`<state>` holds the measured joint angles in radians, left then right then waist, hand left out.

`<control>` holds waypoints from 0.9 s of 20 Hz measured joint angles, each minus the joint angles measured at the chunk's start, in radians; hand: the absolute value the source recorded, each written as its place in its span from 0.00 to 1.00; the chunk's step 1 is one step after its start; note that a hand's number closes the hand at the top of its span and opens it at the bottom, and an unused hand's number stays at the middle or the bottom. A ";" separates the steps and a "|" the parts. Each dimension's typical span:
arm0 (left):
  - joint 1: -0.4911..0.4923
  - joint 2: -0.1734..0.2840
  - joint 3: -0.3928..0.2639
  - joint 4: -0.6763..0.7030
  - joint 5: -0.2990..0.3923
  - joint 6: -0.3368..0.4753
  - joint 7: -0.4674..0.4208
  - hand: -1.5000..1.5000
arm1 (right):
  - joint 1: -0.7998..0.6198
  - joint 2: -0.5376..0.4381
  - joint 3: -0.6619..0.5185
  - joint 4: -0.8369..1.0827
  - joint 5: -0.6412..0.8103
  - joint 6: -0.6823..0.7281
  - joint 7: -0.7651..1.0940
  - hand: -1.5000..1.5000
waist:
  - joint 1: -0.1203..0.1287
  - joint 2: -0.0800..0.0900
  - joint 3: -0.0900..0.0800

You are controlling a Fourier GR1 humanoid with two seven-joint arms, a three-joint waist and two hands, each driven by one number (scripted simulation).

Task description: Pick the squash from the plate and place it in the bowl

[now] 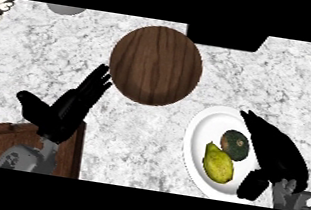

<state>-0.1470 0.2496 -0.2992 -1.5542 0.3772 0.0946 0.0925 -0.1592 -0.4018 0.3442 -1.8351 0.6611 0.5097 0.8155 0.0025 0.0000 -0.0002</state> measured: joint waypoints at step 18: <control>0.021 -0.097 0.101 0.009 -0.102 -0.090 0.026 0.50 | 0.018 0.110 -0.044 0.197 0.226 -0.077 -0.199 0.00 | -0.002 0.000 0.000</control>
<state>-0.1263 0.1531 -0.1984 -1.5455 0.2750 0.0050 0.1185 -0.1413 -0.2921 0.3004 -1.6378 0.8868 0.4331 0.6160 0.0006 -0.0002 -0.0002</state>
